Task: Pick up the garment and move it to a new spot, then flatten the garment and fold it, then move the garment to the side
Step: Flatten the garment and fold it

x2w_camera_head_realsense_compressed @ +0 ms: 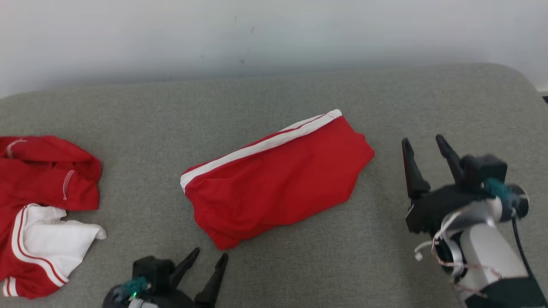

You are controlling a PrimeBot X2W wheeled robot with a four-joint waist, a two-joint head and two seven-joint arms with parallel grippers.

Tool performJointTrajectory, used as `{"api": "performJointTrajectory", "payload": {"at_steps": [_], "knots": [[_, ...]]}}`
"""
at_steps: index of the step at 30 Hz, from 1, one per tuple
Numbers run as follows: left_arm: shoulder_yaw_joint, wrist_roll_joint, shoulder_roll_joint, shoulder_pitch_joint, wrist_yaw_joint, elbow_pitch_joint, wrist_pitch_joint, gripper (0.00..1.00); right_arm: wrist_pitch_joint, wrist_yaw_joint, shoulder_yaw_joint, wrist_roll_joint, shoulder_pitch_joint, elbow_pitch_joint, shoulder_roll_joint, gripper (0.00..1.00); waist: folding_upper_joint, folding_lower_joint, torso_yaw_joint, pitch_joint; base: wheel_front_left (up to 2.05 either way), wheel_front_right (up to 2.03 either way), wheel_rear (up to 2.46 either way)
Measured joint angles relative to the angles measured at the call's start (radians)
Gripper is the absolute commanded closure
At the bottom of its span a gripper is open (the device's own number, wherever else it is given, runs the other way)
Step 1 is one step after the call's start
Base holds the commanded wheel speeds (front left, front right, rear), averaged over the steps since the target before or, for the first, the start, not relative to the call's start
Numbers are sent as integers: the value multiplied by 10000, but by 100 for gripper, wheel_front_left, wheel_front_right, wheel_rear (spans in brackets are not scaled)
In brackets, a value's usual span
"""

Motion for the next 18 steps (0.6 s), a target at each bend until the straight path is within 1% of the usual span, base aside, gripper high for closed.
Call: {"api": "performJointTrajectory", "payload": {"at_steps": [4,9,10,14,18], "knots": [[-238,-54,-270,-754,-96,372,485,0,895,44,10,56,-999,966,-151,0,0,1,185,385,0,0,0],[-570,-107,-675,-1343,-184,757,876,0,1962,100,77,56,-1839,2217,-362,0,0,1,551,763,0,0,0],[-629,-173,-736,-1397,-251,840,928,0,2136,146,98,56,-2013,2433,-401,0,0,1,637,830,0,0,0],[-805,-418,-867,-1546,-263,1091,1064,0,2727,251,222,58,-2555,3103,-412,0,0,1,971,1081,0,0,0],[-926,-479,-974,-1769,-341,1220,1095,0,3158,288,301,69,-2812,3701,-349,0,0,1,1268,1344,0,0,0]]}}
